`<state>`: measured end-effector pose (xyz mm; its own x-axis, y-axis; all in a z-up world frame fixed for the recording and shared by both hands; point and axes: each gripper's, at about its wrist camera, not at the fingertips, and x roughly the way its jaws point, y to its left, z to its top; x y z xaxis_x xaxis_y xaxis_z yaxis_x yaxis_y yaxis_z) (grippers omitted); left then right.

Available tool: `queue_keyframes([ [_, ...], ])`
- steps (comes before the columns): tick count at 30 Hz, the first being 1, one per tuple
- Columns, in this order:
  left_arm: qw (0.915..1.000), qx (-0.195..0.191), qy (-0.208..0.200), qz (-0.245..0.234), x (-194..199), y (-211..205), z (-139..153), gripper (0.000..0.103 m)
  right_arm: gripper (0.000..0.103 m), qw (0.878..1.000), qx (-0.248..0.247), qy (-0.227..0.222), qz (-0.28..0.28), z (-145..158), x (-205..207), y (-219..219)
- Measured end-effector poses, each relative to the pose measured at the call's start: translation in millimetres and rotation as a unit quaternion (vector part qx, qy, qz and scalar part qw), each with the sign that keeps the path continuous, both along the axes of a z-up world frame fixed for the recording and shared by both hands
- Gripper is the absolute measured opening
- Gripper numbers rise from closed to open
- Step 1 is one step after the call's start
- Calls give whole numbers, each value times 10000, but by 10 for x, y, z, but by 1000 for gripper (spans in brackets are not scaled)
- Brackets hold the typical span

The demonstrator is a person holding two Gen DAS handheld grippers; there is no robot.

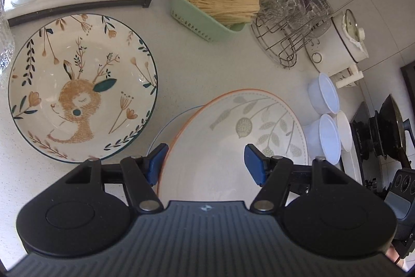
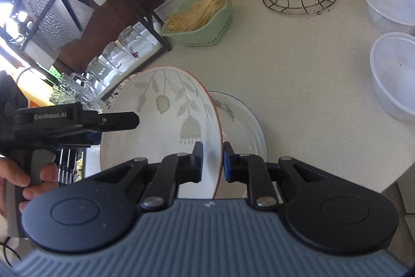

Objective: Organize plates and bowls
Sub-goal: 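Lift the leaf-pattern plate with both tools and carry it over the rose plate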

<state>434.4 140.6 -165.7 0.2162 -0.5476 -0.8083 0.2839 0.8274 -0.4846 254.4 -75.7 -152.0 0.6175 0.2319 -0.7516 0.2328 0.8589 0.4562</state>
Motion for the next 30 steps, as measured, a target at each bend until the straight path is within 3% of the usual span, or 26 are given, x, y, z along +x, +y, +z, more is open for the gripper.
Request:
queue_keyframes([
  [16,9976,685,60,-87,-81,-263,-228,69,20,9995,-288,-139,45,-195,102,-118],
  [30,9962,862,37,109,-115,-247,-254,69,21,9986,-418,-29,329,-278,209,-80],
])
